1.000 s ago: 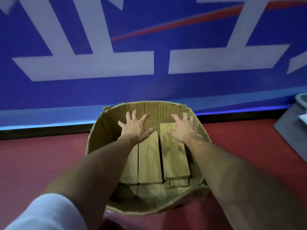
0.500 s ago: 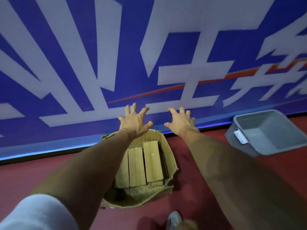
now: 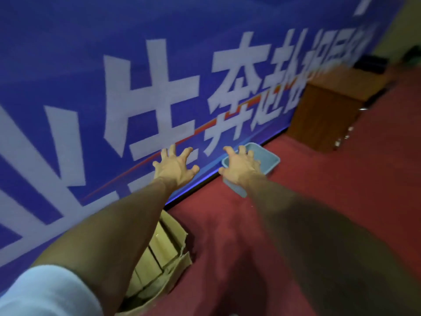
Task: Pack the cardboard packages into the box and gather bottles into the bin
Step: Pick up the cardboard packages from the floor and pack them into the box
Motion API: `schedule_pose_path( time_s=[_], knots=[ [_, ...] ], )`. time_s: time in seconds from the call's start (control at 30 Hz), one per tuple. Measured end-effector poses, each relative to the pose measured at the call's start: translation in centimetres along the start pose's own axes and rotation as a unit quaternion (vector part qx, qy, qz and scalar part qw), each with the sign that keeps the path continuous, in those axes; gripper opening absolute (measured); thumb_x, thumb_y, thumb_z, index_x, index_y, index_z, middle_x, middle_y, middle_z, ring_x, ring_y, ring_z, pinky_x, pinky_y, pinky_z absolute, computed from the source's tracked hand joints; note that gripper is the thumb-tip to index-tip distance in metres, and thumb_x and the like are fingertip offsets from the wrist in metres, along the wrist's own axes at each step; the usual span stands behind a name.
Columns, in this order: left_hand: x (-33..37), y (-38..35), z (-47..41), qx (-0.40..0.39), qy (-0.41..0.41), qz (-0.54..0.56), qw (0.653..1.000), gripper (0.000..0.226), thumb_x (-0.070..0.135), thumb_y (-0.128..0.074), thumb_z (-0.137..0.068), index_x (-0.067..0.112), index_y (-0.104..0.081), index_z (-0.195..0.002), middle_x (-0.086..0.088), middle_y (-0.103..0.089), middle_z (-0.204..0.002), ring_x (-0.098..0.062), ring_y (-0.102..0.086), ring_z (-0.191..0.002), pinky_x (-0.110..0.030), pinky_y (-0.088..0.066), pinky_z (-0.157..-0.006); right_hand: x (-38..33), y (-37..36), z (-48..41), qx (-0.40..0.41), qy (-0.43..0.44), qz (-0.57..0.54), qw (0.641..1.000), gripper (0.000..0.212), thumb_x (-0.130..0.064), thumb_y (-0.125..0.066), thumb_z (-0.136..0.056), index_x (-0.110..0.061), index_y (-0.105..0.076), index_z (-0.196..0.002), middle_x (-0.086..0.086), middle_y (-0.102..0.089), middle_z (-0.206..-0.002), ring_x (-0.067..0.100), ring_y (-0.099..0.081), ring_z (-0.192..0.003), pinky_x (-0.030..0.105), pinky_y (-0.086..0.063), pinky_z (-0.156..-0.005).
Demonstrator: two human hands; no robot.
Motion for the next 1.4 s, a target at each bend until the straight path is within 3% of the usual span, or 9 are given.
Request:
schedule_pose_path(
  time_s=[0.33, 0.53, 0.77, 1.1, 1.4],
  knots=[
    [28.1, -2.7, 9.2, -0.040, -0.230, -0.010, 0.972, 0.067, 0.056, -0.051, -0.091, 0.042, -0.027, -0.152, -0.011, -0.013, -0.163, -0.034, -0.012, -0.148, -0.063, -0.027, -0.111, 24.1, 7.4, 17.9, 0.062, -0.221, -0.046, 0.972, 0.069, -0.047, -0.059, -0.092, -0.034, -0.028, -0.152, 0.013, -0.028, -0.153, 0.038, -0.030, -0.138, 0.058, -0.032, -0.108],
    [45.1, -8.3, 21.8, -0.092, -0.338, 0.004, 0.937, 0.066, 0.055, -0.053, -0.091, 0.044, -0.028, -0.151, -0.010, -0.013, -0.164, -0.034, -0.012, -0.149, -0.061, -0.027, -0.113, 40.3, 7.6, 34.9, 0.074, -0.350, -0.039, 0.933, 0.068, -0.050, -0.056, -0.094, -0.033, -0.026, -0.153, 0.013, -0.031, -0.150, 0.037, -0.034, -0.135, 0.057, -0.035, -0.107],
    [61.4, -13.4, 38.7, -0.123, -0.440, 0.009, 0.889, 0.064, 0.054, -0.049, -0.091, 0.044, -0.028, -0.151, -0.009, -0.014, -0.163, -0.032, -0.016, -0.147, -0.057, -0.027, -0.110, 53.7, 7.9, 54.4, 0.082, -0.453, -0.032, 0.887, 0.069, -0.049, -0.059, -0.092, -0.033, -0.029, -0.151, 0.012, -0.033, -0.148, 0.037, -0.035, -0.134, 0.054, -0.036, -0.104],
    [76.9, -18.4, 55.8, -0.170, -0.579, 0.017, 0.797, 0.063, 0.052, -0.051, -0.091, 0.042, -0.030, -0.150, -0.011, -0.013, -0.163, -0.032, -0.012, -0.148, -0.059, -0.025, -0.112, 65.2, 6.7, 73.3, 0.093, -0.585, -0.058, 0.804, 0.075, -0.051, -0.060, -0.091, -0.035, -0.024, -0.154, 0.012, -0.033, -0.148, 0.037, -0.034, -0.134, 0.055, -0.036, -0.104],
    [85.7, -24.7, 56.7, -0.199, -0.602, 0.004, 0.774, 0.064, 0.051, -0.051, -0.091, 0.043, -0.028, -0.151, -0.011, -0.009, -0.164, -0.034, -0.009, -0.149, -0.062, -0.023, -0.114, 74.2, 4.5, 73.7, 0.070, -0.615, -0.067, 0.783, 0.074, -0.052, -0.059, -0.092, -0.036, -0.021, -0.154, 0.011, -0.031, -0.151, 0.037, -0.031, -0.137, 0.056, -0.036, -0.104]
  ],
)
Point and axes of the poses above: each hand's wrist, its own z-axis away from the middle knuckle, its own y-axis out of the back of the hand, x = y × z, the point moved 6 cm from there along -z, towards the middle knuckle
